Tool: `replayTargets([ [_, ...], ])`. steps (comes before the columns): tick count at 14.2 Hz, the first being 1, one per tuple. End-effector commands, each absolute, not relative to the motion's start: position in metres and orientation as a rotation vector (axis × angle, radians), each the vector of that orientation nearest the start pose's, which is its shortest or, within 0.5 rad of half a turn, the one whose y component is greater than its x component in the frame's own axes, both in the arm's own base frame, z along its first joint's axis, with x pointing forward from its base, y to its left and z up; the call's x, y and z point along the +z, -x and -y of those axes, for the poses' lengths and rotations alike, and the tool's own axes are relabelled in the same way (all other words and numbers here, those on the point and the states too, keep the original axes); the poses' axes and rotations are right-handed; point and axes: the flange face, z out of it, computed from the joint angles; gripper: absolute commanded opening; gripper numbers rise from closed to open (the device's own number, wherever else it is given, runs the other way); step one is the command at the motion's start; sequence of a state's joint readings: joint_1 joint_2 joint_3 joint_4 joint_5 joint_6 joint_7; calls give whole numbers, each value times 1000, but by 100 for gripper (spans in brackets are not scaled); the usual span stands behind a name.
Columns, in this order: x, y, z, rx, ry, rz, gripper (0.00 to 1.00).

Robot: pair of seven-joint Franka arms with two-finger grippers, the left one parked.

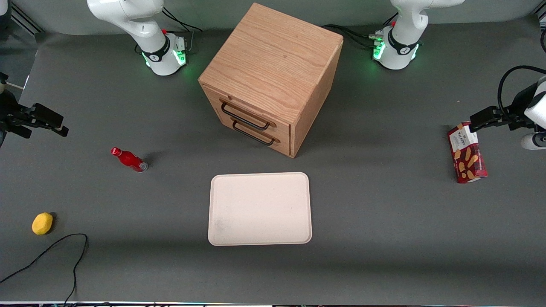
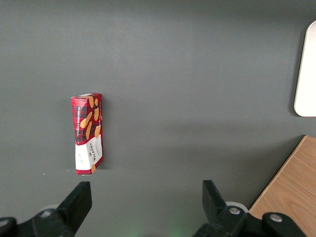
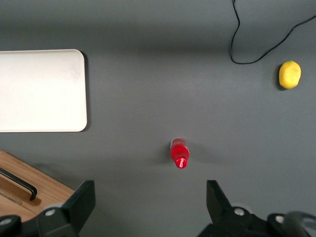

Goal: Open upper drawer

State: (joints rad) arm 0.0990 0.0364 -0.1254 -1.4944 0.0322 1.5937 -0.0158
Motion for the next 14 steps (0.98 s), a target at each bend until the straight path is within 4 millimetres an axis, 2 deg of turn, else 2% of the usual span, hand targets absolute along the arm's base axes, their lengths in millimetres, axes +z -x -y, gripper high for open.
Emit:
replayTargets([
  [1, 647, -569, 7, -133, 3120, 17, 100],
  [6, 644, -573, 7, -150, 3110, 12, 100],
  [14, 644, -574, -20, -164, 3102, 92, 100],
])
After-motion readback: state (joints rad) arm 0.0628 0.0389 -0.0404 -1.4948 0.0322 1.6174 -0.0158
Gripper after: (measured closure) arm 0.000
